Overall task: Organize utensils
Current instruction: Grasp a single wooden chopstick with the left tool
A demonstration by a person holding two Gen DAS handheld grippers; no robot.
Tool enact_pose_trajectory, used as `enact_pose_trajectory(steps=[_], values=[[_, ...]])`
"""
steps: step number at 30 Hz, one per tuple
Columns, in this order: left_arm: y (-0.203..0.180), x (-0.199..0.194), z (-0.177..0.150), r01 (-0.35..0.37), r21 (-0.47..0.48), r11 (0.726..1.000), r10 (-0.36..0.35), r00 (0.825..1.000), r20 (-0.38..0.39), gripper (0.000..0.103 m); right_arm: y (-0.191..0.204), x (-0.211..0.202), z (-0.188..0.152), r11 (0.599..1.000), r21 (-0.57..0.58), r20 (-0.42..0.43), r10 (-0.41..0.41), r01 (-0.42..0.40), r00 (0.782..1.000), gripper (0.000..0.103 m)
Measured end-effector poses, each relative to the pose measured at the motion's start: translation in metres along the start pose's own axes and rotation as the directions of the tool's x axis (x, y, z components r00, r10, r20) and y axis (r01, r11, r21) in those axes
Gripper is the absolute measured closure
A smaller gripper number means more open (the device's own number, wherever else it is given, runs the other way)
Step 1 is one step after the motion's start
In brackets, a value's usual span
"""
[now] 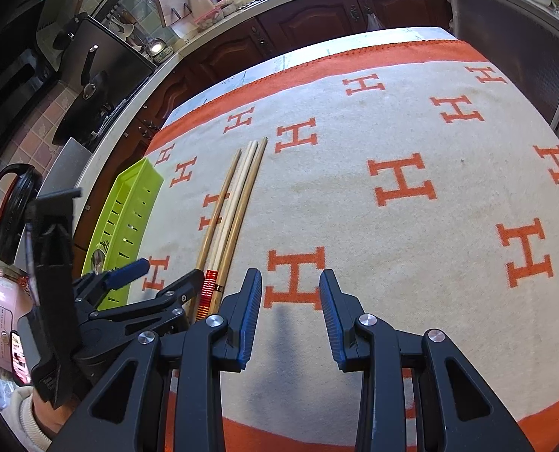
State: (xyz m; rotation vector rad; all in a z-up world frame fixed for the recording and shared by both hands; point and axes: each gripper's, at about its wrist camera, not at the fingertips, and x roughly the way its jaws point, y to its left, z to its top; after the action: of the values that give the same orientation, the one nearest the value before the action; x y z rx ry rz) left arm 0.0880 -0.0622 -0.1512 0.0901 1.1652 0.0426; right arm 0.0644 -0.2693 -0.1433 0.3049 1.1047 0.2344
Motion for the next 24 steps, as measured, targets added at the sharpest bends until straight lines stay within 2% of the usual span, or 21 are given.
enact_pose_trajectory(steps=[7, 9, 11, 12, 14, 18, 24], values=[[0.002, 0.003, 0.004, 0.010, -0.021, 1.000, -0.010, 1.000, 0.009, 0.026, 0.001, 0.003, -0.001, 1.000, -0.002, -0.008, 0.001, -0.001, 1.000, 0.071], [0.002, 0.005, 0.005, 0.022, -0.026, 0.999, -0.021, 1.000, 0.016, 0.029, 0.001, 0.004, -0.002, 1.000, -0.003, -0.012, 0.001, -0.001, 1.000, 0.071], [0.003, 0.005, 0.007, 0.084, -0.034, 0.996, -0.084, 0.996, 0.022, 0.052, 0.003, 0.005, -0.003, 1.000, -0.005, -0.016, 0.000, 0.000, 1.000, 0.071], [0.001, 0.003, 0.008, 0.085, -0.024, 0.996, -0.084, 0.996, 0.029, 0.058, 0.003, 0.006, -0.004, 1.000, -0.006, -0.018, 0.000, 0.000, 1.000, 0.071], [-0.006, 0.000, 0.007, 0.097, 0.011, 0.995, -0.097, 0.994, 0.046, 0.098, 0.004, 0.008, -0.004, 1.000, -0.009, -0.022, -0.002, 0.002, 1.000, 0.071], [-0.008, 0.000, 0.007, 0.093, 0.014, 0.996, -0.093, 0.994, 0.062, 0.099, 0.006, 0.010, -0.004, 1.000, -0.017, -0.031, -0.006, 0.006, 0.999, 0.071], [0.014, -0.013, 0.004, 0.104, -0.047, 0.993, -0.100, 0.992, 0.079, 0.099, 0.018, 0.010, -0.005, 0.999, -0.051, -0.034, -0.013, 0.011, 0.999, 0.071]])
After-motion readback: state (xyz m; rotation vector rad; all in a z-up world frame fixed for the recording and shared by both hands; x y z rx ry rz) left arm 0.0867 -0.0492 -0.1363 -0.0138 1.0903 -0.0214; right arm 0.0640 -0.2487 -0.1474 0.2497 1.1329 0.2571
